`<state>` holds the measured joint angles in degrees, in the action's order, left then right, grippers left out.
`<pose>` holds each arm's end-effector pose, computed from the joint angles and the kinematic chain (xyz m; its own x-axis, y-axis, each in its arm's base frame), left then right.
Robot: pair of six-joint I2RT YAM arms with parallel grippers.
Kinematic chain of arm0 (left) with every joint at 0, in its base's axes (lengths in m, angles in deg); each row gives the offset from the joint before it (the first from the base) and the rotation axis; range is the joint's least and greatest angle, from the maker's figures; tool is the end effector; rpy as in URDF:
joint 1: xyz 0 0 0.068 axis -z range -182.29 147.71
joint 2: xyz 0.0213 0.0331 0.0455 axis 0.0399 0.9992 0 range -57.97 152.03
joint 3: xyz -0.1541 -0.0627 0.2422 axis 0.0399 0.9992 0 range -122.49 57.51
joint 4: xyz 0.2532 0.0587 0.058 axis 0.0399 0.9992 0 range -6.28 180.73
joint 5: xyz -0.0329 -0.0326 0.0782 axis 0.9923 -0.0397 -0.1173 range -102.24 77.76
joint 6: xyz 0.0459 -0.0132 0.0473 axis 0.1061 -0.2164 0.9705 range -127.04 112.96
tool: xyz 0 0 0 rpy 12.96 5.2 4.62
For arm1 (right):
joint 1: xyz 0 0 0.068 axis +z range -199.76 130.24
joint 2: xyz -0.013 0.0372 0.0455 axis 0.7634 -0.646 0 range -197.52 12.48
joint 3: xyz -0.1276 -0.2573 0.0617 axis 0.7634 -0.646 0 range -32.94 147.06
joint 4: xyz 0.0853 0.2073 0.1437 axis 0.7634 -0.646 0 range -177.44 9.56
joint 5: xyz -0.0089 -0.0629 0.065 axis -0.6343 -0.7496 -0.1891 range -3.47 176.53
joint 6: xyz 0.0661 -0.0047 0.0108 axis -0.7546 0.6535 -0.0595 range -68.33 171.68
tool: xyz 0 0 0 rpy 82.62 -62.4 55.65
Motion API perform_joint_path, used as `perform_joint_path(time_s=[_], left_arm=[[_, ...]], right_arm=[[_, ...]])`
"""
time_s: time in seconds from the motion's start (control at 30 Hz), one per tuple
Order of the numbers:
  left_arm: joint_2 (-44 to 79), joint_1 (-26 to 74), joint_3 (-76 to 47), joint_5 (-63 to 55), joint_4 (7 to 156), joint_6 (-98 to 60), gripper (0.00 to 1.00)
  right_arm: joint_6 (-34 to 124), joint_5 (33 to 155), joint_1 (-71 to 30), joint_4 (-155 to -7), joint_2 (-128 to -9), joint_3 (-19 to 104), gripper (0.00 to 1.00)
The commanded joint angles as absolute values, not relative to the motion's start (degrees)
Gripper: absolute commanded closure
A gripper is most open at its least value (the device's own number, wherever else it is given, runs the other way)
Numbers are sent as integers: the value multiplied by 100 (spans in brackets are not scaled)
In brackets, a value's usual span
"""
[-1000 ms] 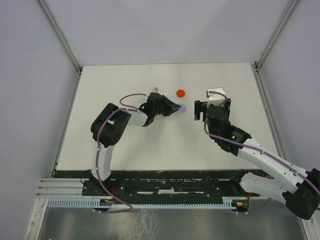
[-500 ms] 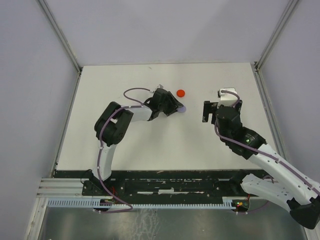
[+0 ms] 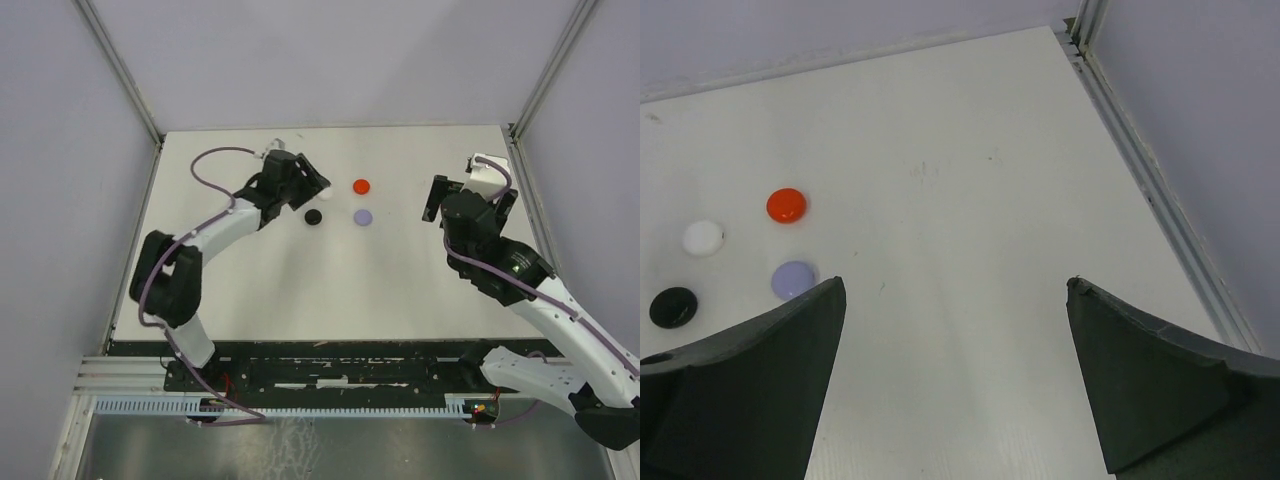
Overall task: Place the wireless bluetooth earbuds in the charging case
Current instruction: Reset both arms
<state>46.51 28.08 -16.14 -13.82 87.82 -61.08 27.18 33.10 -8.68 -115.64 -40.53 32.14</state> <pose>0.3818 -0.2220 0.2404 -0.6833 -0.5374 -0.4942 -0.1146 0.7474 -0.6544 0.1621 0.0843 0.4111 -0.2010 0.1526 -0.9676 0.2730 0.9574 0.0942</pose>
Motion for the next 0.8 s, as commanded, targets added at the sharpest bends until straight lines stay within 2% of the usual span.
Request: perform_joint_path(time_s=[0.0, 0.2, 0.37, 0.77], left_arm=[[3415, 1982, -844, -1486, 8765, -5784, 31], [2129, 1199, 334, -1977, 8643, -5560, 29], [1519, 750, 965, -2162, 8705, -5646, 28], [838, 545, 1339, -1852, 9137, -5561, 28]], right_arm=[[2558, 2813, -897, -11988, -4384, 3565, 0], [2352, 2499, -902, -12092, -4715, 3717, 0], [2257, 2252, -912, -12260, -4930, 3752, 0], [1302, 2288, -915, -13448, -4684, 3577, 0]])
